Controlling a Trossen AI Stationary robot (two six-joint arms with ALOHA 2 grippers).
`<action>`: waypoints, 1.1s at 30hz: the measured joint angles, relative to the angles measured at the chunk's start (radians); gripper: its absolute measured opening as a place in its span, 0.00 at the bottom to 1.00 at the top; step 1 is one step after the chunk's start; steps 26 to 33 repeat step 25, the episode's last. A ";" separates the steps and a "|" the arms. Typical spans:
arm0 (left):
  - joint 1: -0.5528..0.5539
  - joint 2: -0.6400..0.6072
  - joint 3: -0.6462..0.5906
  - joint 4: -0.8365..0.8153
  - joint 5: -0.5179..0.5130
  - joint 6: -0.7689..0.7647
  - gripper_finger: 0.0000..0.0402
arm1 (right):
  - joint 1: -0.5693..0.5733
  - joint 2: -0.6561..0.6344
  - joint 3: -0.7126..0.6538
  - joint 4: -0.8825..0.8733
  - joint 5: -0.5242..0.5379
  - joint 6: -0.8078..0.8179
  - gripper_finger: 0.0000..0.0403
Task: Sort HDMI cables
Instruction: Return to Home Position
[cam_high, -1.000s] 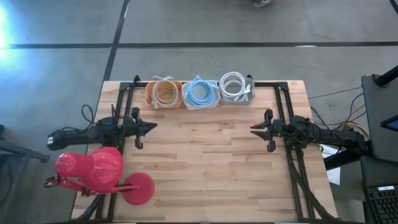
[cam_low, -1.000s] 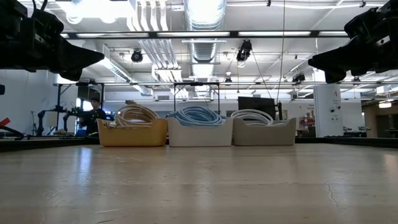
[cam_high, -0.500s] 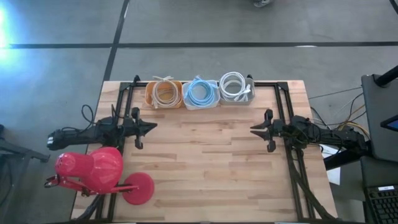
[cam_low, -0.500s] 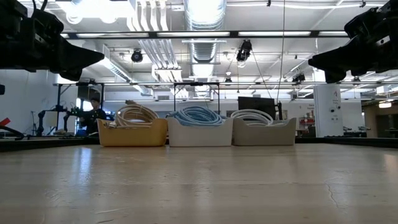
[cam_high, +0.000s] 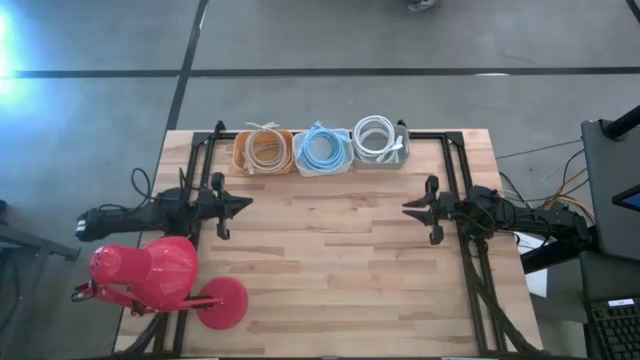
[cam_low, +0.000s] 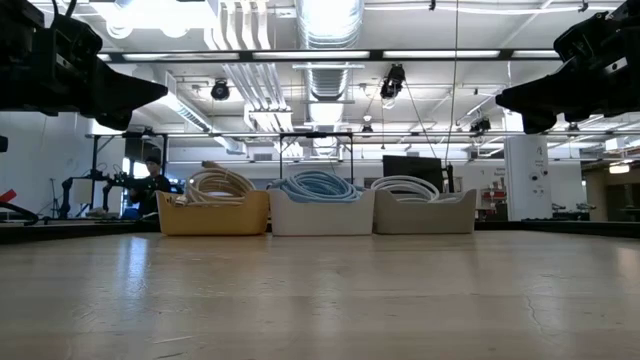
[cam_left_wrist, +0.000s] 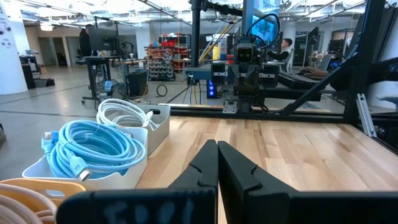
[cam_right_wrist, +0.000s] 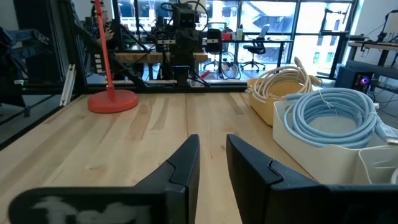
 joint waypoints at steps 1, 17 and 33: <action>0.000 0.000 0.000 0.000 0.000 0.000 0.01 | 0.000 0.000 0.000 0.000 0.000 0.000 0.20; 0.000 0.000 0.000 0.000 0.000 0.000 0.01 | 0.000 0.000 0.000 0.000 0.000 0.000 0.18; 0.000 0.000 0.000 0.000 0.000 0.000 0.01 | 0.000 0.000 0.000 0.000 0.000 0.000 0.16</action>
